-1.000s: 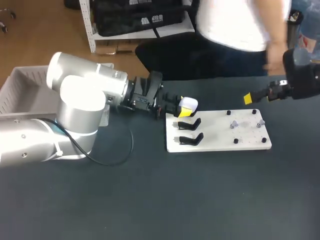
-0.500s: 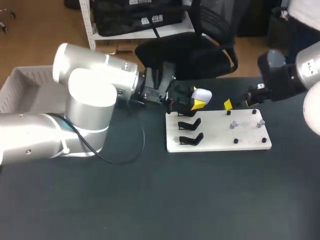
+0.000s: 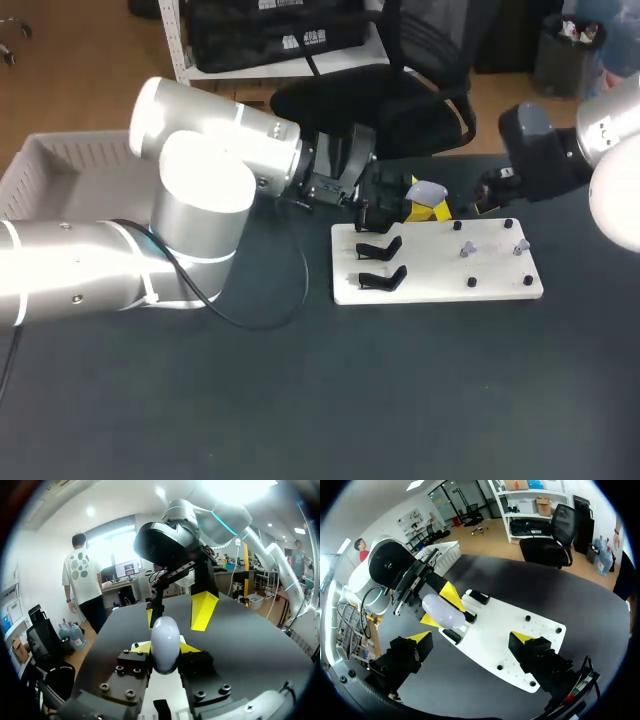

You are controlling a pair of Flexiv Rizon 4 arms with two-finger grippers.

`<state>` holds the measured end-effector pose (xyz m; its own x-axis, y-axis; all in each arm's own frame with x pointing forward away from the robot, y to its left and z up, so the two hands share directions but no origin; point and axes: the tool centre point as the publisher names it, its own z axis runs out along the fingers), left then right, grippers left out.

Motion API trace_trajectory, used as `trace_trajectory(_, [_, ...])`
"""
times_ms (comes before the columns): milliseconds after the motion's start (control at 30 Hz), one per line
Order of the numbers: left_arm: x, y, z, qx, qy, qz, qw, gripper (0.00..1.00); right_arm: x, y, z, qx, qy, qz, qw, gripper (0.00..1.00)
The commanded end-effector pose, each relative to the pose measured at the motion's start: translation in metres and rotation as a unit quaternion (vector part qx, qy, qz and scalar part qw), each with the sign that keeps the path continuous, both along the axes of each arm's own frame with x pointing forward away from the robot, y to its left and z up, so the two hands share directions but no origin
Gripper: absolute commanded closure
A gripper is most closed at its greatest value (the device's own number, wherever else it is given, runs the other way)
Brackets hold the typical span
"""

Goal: Pick up each earbud case from the left stands, insert the matching earbuds, close the lid, and place the case in the box.

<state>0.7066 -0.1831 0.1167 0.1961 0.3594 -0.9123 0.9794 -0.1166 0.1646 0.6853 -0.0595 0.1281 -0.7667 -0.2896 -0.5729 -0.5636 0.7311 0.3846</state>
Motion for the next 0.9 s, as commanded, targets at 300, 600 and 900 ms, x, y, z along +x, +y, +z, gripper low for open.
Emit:
trace_trajectory(300, [-0.001, -0.006, 0.000, 0.000, 0.004, -0.013, 1.000, 1.00, 0.007, -0.003, 0.002, 0.000, -0.002, 0.002, 1.000, 0.00])
trace_trajectory(600, [-0.007, -0.004, -0.001, -0.007, 0.011, -0.024, 1.000, 1.00, 0.011, -0.006, 0.004, -0.004, -0.006, -0.001, 1.000, 0.00])
trace_trajectory(900, [-0.012, -0.001, -0.003, -0.024, 0.018, -0.021, 0.999, 1.00, 0.013, -0.018, 0.015, -0.025, -0.022, -0.012, 0.999, 0.00])
